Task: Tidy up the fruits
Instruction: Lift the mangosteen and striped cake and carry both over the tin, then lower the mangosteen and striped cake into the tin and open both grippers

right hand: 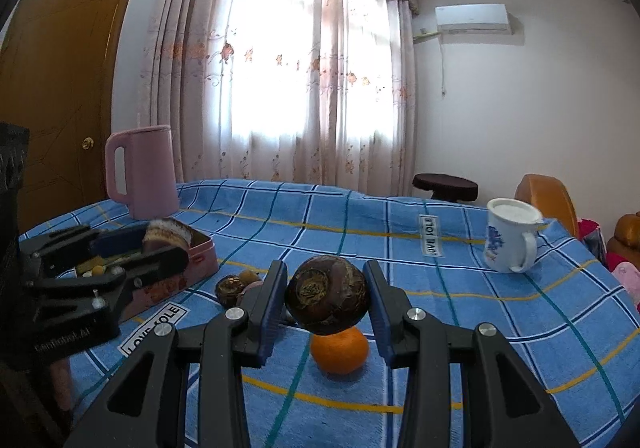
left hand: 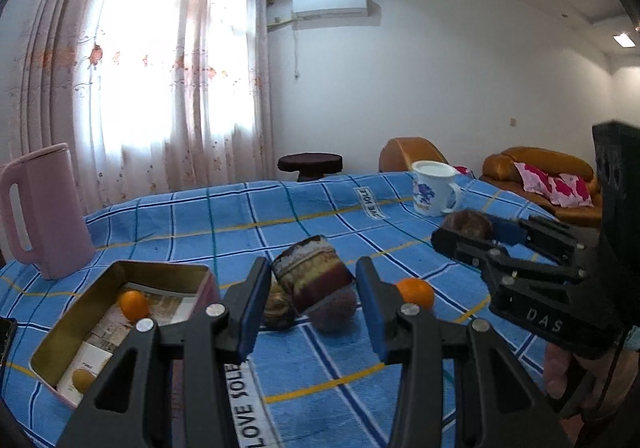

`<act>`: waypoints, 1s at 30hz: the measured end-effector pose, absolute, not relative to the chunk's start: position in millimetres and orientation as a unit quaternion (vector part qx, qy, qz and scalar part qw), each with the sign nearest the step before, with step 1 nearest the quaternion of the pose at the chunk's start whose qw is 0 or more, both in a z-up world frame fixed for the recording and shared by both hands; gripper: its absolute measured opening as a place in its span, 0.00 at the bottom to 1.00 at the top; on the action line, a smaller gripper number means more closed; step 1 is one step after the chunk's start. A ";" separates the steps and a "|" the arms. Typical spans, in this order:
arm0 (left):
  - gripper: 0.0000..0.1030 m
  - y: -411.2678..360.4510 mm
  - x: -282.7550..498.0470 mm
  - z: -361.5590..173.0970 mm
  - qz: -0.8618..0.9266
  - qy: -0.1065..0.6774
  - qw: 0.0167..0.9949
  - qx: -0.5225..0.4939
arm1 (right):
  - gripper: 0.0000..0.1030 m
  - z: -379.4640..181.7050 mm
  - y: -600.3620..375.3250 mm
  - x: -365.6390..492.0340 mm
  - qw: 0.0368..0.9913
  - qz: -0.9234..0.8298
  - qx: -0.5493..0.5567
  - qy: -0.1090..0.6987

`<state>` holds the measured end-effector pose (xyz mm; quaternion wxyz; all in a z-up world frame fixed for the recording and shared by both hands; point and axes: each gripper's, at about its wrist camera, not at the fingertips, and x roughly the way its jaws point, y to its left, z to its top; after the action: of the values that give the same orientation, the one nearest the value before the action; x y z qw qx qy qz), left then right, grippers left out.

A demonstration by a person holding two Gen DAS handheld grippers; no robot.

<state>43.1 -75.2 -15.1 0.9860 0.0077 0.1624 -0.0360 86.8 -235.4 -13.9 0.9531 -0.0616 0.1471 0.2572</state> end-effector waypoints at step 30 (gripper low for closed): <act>0.44 112.7 61.6 -23.5 0.094 0.246 0.962 -0.071 | 0.40 -25.6 -39.1 86.8 0.857 0.441 -0.144 0.224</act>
<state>61.6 112.7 -23.5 0.9621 -0.0711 0.2457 0.0942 86.8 -39.1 -25.6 0.8571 -0.1441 0.2241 0.4409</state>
